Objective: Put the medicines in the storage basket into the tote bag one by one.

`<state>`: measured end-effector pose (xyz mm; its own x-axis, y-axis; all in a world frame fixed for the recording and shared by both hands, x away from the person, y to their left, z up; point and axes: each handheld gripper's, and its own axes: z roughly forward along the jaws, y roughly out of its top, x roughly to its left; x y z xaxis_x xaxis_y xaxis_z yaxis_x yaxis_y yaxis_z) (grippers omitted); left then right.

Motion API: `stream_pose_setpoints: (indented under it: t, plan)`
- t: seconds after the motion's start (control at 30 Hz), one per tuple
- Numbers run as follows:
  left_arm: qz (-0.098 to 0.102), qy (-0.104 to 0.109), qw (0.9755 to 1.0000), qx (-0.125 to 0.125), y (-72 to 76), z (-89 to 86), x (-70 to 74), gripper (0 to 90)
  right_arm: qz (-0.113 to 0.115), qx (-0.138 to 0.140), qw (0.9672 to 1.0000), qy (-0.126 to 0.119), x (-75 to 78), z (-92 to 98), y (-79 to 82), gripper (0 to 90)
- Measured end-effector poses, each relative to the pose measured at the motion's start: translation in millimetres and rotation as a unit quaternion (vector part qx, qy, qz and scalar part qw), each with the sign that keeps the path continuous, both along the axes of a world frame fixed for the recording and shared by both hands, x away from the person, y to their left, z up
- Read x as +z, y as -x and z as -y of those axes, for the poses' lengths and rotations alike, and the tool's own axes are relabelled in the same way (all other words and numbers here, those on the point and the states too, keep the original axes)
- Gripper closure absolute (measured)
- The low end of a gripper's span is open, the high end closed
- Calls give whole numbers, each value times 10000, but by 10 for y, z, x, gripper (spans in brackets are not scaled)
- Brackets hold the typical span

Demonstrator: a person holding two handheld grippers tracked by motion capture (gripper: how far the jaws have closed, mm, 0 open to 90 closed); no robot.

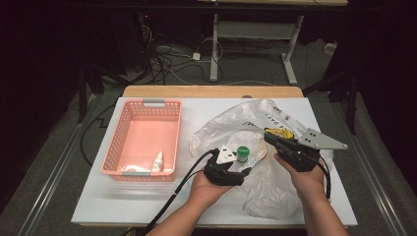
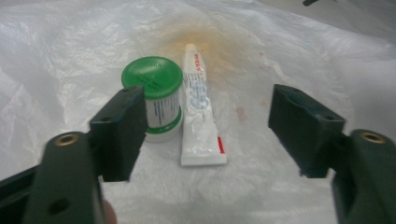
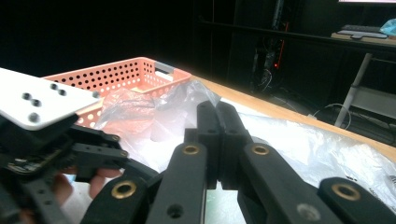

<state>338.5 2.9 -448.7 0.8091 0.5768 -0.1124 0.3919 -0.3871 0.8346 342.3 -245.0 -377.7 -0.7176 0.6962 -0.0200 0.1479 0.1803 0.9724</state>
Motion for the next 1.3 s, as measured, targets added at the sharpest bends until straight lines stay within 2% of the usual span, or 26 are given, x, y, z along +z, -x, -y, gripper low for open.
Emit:
stream_pose_setpoints:
  t: [0.27,0.37,0.47,0.63,0.73,0.83,0.97,1.1,1.3]
  plan:
    - [50,-27,10000,-41,193,-201,64,216,0,-19,10000,-12,3,5,5,900]
    - [61,-25,10000,-2,258,-296,97,158,33,-12,10000,7,6,8,5,900]
    - [103,-44,9999,-19,314,-392,131,140,28,-18,10000,4,7,10,7,900]
    - [89,-125,9999,40,404,-551,180,14,21,-39,10000,-3,11,14,10,900]
    - [80,-197,9998,57,450,-653,206,0,18,-41,10000,4,10,12,11,900]
    - [46,-84,9999,132,466,-756,227,0,17,-27,10000,20,7,8,11,900]
    - [149,-152,9993,302,459,-902,295,0,44,-17,10000,14,11,10,13,900]
    - [141,-136,9987,460,429,-1037,348,0,15,-39,10000,-10,11,18,15,900]
    - [209,-254,9958,849,370,-1297,389,0,20,-40,10000,-14,17,28,16,900]
